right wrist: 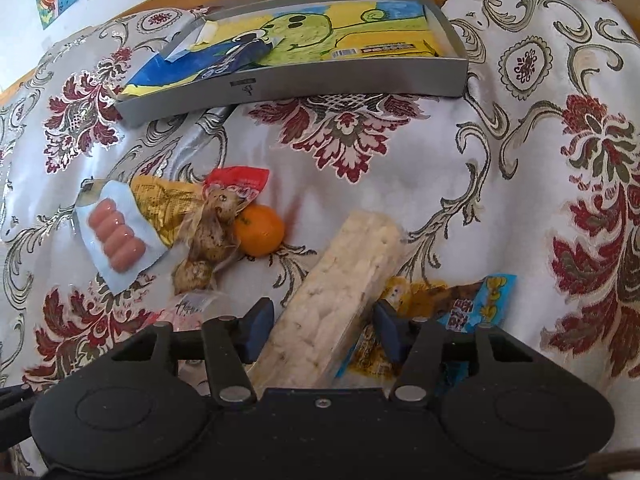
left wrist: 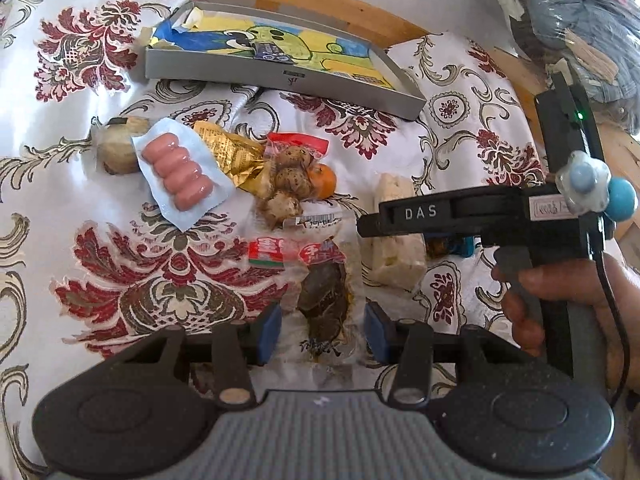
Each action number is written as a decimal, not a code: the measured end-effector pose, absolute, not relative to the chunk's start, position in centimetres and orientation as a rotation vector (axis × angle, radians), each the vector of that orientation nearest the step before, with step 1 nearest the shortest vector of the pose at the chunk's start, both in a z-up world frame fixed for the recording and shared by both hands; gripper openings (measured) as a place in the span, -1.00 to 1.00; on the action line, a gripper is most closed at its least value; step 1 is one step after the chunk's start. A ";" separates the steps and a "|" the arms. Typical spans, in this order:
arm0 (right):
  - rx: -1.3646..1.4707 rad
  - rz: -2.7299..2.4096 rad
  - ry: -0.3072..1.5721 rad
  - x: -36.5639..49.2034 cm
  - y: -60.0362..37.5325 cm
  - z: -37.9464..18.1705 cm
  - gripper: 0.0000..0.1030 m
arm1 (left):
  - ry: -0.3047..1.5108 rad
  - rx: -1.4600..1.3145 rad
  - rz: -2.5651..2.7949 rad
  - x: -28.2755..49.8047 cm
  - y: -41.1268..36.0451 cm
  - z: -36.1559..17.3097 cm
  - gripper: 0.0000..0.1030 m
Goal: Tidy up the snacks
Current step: 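Lower the right tool onto the pale nougat bar while the left tool approaches the dark jerky pack, then grasp the nougat bar with the right tool while the left tool grasps the jerky pack, then carry the nougat bar and jerky pack over the grey tray and lower them, then open both tools to release the jerky pack and nougat bar into the tray, then lift both open tools up away from the tray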
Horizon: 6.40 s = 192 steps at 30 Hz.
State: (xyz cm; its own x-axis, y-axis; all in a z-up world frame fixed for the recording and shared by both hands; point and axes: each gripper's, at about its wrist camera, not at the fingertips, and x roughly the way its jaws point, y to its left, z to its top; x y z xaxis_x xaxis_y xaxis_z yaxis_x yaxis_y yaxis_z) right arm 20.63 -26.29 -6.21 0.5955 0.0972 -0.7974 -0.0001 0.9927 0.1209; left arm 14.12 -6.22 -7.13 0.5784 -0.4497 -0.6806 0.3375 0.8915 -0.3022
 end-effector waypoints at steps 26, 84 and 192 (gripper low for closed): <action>-0.095 0.114 0.901 18.4 -22.4 -6.3 -0.17 | 0.754 -0.193 -0.331 13.7 -4.5 -6.8 -0.05; -0.399 -0.034 0.192 25.3 -26.6 1.6 -0.32 | 0.425 -0.236 -0.197 27.3 -9.0 4.2 -0.05; -0.034 -0.108 0.105 14.8 -30.4 5.2 0.99 | 0.373 -0.198 -0.055 22.1 -9.4 4.3 0.99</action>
State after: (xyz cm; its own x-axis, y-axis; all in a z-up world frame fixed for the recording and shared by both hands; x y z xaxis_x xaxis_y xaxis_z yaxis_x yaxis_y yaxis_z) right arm 14.79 -30.44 5.18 0.9886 -0.1098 -0.1028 0.1062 0.9936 -0.0397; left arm 22.11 -9.41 4.31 0.9300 -0.0901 -0.3564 0.0173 0.9791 -0.2024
